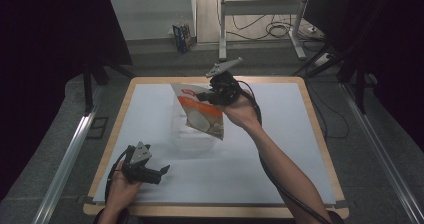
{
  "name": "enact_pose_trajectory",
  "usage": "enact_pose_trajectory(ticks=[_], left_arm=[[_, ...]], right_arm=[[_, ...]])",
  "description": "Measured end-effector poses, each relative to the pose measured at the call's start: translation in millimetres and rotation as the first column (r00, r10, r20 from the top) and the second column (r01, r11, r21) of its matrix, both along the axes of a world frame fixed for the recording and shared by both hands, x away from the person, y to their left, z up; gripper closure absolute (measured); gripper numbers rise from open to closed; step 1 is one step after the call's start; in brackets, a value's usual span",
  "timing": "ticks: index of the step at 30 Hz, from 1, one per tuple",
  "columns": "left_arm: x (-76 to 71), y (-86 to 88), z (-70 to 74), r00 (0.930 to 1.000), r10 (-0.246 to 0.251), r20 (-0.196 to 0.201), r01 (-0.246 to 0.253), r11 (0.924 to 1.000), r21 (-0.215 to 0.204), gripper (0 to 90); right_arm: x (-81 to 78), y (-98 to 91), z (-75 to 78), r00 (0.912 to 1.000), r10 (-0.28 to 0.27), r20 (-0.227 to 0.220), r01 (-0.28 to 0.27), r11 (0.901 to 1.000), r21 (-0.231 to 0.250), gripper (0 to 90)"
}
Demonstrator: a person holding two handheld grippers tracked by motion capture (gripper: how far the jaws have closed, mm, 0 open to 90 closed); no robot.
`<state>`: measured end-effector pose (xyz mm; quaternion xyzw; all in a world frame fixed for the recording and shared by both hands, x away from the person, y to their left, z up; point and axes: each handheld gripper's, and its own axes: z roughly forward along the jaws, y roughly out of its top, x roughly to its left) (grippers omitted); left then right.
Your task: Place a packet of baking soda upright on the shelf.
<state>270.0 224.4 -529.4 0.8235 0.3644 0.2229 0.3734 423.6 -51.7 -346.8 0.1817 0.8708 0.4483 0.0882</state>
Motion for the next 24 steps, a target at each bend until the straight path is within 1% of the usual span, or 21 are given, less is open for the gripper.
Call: enact_pose_trajectory(ticks=[2,3,4,6,7,11,13,16,17,19,21,22,23,24], left_arm=[[0.0,0.1,0.0,1.0,0.0,0.0,0.0,1.0,0.0,0.0],[0.0,0.1,0.0,1.0,0.0,0.0,0.0,1.0,-0.001,0.0],[-0.1,0.2,0.3,1.0,-0.003,0.0,0.003,1.0,0.003,0.0],[-0.1,0.3,0.3,1.0,-0.003,0.0,0.003,1.0,0.003,0.0],[-0.1,0.2,0.2,1.0,-0.003,0.0,0.003,1.0,0.002,0.0],[-0.2,0.3,0.3,1.0,-0.004,-0.001,0.004,1.0,0.001,0.0],[-0.5,-0.1,0.3,1.0,-0.004,0.0,0.004,1.0,-0.003,0.0],[-0.7,-0.4,0.2,1.0,-0.004,-0.004,0.004,1.0,-0.004,0.0],[-0.7,-0.5,0.2,1.0,-0.004,-0.004,0.004,1.0,-0.004,0.0],[-0.9,-1.1,0.0,1.0,-0.003,-0.005,0.003,1.0,-0.006,0.0],[-0.9,-1.5,0.0,1.0,-0.004,-0.005,0.004,1.0,-0.006,0.0],[-0.9,-1.7,-0.1,1.0,-0.005,-0.005,0.005,1.0,-0.005,0.0],[-0.8,-1.9,-0.2,1.0,-0.006,-0.006,0.006,1.0,-0.004,0.0],[-0.8,-2.0,-0.2,1.0,-0.007,-0.006,0.007,1.0,-0.003,0.0]], right_arm=[[0.2,2.6,-0.8,1.0,0.0,-0.003,0.0,1.0,0.002,88.3],[0.8,5.8,-2.0,1.0,0.003,-0.002,-0.003,1.0,0.003,88.3],[1.8,12.8,-4.3,1.0,0.008,-0.003,-0.008,1.0,0.005,88.3],[2.0,15.9,-5.1,0.9999,0.008,-0.006,-0.008,0.9999,0.006,88.3],[2.1,22.1,-6.7,0.9999,0.013,-0.007,-0.013,0.9999,0.012,88.3],[1.9,28.9,-9.7,0.9998,0.019,-0.009,-0.019,0.9996,0.02,88.3],[2.2,35.4,-17.5,0.9998,0.017,-0.01,-0.017,0.9998,0.012,88.1],[3.2,36.6,-27.9,0.9998,0.012,-0.017,-0.012,0.9999,0.0,87.9],[4.1,36.3,-33.1,0.9996,0.008,-0.026,-0.008,1.0,-0.003,87.8],[5.0,34.7,-39.2,0.9993,0.006,-0.037,-0.006,1.0,0.002,87.7],[4.8,32.7,-45.4,0.9992,0.004,-0.039,-0.004,0.9998,-0.021,87.4],[4.5,31.6,-47.0,0.9992,0.003,-0.04,-0.004,0.9997,-0.022,87.3],[4.6,29.0,-47.9,0.999,0.002,-0.046,-0.002,1.0,-0.01,87.2],[5.2,26.4,-48.5,0.9988,-0.002,-0.049,0.001,0.9999,-0.013,87.0]])
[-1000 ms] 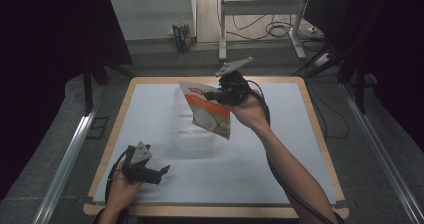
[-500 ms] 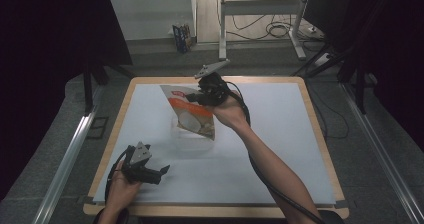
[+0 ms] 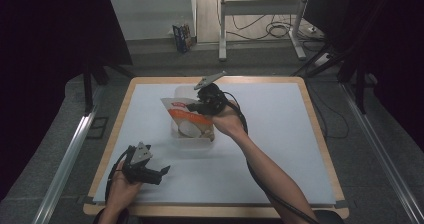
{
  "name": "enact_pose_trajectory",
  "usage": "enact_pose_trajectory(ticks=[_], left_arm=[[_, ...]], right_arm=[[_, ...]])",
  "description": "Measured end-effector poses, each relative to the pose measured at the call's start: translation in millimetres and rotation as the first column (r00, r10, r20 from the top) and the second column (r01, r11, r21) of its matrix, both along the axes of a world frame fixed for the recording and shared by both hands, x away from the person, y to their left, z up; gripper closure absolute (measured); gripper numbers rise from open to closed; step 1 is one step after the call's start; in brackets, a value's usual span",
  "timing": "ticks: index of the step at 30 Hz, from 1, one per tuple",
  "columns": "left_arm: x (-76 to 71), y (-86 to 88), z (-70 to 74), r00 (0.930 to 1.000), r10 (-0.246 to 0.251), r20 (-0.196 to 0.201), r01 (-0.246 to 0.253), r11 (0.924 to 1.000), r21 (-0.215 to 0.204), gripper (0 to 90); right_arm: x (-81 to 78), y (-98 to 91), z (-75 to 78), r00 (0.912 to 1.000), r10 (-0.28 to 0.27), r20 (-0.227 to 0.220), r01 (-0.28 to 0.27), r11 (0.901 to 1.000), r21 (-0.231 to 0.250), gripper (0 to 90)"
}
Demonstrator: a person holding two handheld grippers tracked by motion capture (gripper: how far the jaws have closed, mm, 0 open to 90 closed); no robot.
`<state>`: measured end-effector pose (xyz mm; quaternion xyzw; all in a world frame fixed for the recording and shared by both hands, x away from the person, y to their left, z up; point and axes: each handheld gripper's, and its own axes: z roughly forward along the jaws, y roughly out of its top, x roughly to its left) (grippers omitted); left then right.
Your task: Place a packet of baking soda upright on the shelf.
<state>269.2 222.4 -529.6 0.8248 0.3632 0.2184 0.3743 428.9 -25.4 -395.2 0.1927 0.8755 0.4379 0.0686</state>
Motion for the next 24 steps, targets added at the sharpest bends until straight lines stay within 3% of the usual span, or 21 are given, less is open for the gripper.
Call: enact_pose_trajectory(ticks=[8,10,11,12,13,14,15,16,17,24], left_arm=[[0.2,-1.7,-0.3,1.0,-0.004,-0.002,0.004,1.0,0.004,0.0],[0.2,-2.6,-0.5,0.9999,-0.009,-0.005,0.009,0.9999,0.008,0.0],[0.2,-2.6,-0.5,0.9999,-0.009,-0.005,0.009,0.9999,0.008,0.0],[0.2,-2.8,-0.5,0.9999,-0.009,-0.005,0.009,0.9999,0.01,0.0],[0.3,-3.1,-0.8,0.9999,-0.009,-0.006,0.009,0.9999,0.011,0.0],[0.3,-3.1,-0.8,0.9999,-0.009,-0.006,0.009,0.9999,0.011,0.0],[0.4,-3.1,-1.0,0.9999,-0.009,-0.008,0.009,0.9999,0.011,0.0],[0.4,-3.1,-1.0,0.9999,-0.009,-0.008,0.009,0.9999,0.011,0.0],[0.5,-3.2,-1.1,0.9999,-0.011,-0.009,0.011,0.9998,0.014,0.0],[0.6,-4.1,-1.6,0.9998,-0.017,-0.014,0.017,0.9997,0.018,0.0]], right_arm=[[2.8,-15.7,-8.5,0.9991,-0.037,-0.022,0.036,0.9982,-0.048,79.2],[0.3,-15.4,-9.1,0.9989,-0.043,0.015,0.044,0.9968,-0.067,63.0],[0.3,-15.4,-9.1,0.9989,-0.043,0.015,0.044,0.9968,-0.067,63.0],[-1.1,-14.3,-8.3,0.9981,-0.052,0.033,0.055,0.9957,-0.075,53.4],[-2.5,-11.6,-6.7,0.9963,-0.057,0.064,0.064,0.9932,-0.097,37.0],[-2.5,-11.6,-6.7,0.9963,-0.057,0.064,0.064,0.9932,-0.097,37.0],[-4.0,-9.5,-5.3,0.9942,-0.061,0.088,0.071,0.9913,-0.111,26.3],[-4.0,-9.5,-5.3,0.9942,-0.061,0.088,0.071,0.9913,-0.111,26.3],[-6.1,-8.0,-4.3,0.9915,-0.072,0.109,0.084,0.9896,-0.116,16.4],[-6.0,-7.0,-4.6,0.9917,-0.078,0.102,0.091,0.9876,-0.128,2.0]])
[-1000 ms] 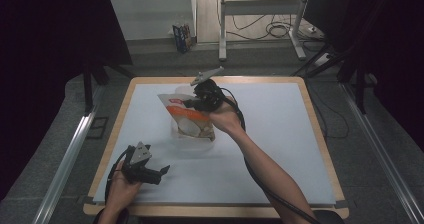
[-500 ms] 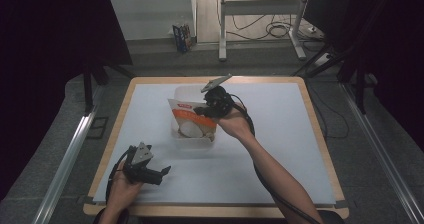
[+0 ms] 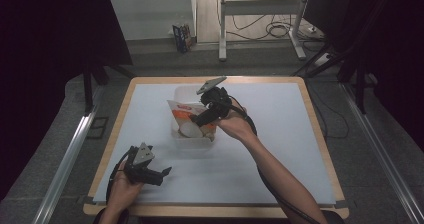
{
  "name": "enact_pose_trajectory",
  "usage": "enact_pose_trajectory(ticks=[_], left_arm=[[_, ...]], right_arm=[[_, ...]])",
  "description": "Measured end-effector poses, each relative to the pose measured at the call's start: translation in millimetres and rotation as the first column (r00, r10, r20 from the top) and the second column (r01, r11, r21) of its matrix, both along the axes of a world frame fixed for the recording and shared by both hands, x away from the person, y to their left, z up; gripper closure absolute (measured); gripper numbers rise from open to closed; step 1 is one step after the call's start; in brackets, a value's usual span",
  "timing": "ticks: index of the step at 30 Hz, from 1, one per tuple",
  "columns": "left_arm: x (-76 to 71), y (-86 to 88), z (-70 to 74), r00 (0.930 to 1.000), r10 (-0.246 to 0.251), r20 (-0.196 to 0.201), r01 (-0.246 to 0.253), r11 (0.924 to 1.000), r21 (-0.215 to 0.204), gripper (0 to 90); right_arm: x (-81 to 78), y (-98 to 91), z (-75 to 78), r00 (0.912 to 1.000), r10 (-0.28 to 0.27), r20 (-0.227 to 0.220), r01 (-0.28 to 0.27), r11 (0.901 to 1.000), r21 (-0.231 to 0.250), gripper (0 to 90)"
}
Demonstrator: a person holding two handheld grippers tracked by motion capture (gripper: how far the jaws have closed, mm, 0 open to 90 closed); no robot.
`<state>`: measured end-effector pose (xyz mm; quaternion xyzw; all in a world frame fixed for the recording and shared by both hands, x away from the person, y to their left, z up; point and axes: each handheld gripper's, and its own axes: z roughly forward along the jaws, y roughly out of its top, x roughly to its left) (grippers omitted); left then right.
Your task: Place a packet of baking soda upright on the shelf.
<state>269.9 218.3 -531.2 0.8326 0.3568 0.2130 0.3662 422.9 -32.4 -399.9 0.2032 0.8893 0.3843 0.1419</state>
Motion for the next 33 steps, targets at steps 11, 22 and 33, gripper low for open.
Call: enact_pose_trajectory(ticks=[11,22,33], left_arm=[[0.3,0.2,-0.2,1.0,0.0,0.001,0.0,1.0,0.004,0.0],[0.3,0.2,-0.2,1.0,0.002,-0.001,-0.002,1.0,0.004,0.0],[0.3,0.2,-0.4,1.0,0.003,-0.002,-0.003,1.0,0.003,0.0]], right_arm=[[-5.7,-2.6,5.1,0.9998,0.007,0.018,-0.006,0.9994,-0.035,0.0],[-15.4,-13.9,17.1,0.9997,0.011,0.02,-0.012,0.9998,0.016,0.0],[-25.9,-28.4,20.0,0.9978,0.03,0.06,-0.03,0.9996,0.002,0.0]])
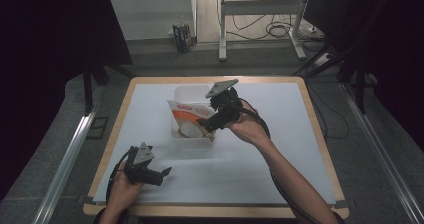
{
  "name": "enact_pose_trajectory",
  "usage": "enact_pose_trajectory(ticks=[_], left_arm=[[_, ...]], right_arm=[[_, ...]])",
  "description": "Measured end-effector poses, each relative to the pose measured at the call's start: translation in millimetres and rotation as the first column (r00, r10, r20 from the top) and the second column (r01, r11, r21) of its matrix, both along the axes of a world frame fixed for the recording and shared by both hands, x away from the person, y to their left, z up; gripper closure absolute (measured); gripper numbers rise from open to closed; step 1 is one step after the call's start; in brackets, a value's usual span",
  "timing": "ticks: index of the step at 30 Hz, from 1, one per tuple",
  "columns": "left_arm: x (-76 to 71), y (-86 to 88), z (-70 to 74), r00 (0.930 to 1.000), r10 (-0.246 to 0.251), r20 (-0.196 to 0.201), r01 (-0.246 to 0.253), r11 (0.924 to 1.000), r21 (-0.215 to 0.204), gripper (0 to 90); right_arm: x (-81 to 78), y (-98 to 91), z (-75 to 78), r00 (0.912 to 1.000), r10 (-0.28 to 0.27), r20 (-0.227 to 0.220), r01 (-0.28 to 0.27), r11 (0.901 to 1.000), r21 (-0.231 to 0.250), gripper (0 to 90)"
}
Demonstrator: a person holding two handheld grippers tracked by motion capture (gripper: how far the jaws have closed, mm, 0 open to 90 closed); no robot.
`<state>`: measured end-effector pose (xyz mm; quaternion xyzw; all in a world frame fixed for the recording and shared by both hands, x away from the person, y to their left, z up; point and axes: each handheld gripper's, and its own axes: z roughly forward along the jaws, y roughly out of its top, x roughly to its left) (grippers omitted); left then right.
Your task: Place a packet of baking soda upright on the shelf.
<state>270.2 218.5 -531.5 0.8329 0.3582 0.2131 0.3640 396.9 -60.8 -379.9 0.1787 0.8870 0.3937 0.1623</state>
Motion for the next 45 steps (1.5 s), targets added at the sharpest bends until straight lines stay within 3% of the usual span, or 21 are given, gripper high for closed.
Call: enact_pose_trajectory(ticks=[3,19,30,33,45], left_arm=[[0.1,0.0,-0.1,1.0,0.001,-0.001,-0.001,1.0,0.0,0.0],[-0.1,0.2,0.1,1.0,0.002,0.002,-0.002,1.0,0.003,0.0],[-0.3,-0.5,-0.4,1.0,-0.003,-0.004,0.003,1.0,0.005,0.0],[-0.4,-0.9,-0.4,1.0,-0.006,-0.004,0.006,0.9999,0.01,0.0],[-1.1,-0.6,-0.2,1.0,-0.002,0.002,0.002,1.0,0.006,0.0]], right_arm=[[-2.9,-5.5,1.2,0.9998,-0.006,0.021,0.006,0.9999,0.008,0.0],[-10.2,-31.7,-7.0,0.9998,-0.016,-0.011,0.016,0.9998,-0.006,0.0],[-22.2,-48.8,-16.5,0.9995,-0.03,0.01,0.029,0.9986,0.044,0.0],[-25.9,-55.3,-21.4,0.9993,-0.037,0.001,0.037,0.9962,0.079,0.0],[-37.7,-74.5,-39.4,0.9974,-0.072,-0.008,0.072,0.9928,0.096,0.0]])
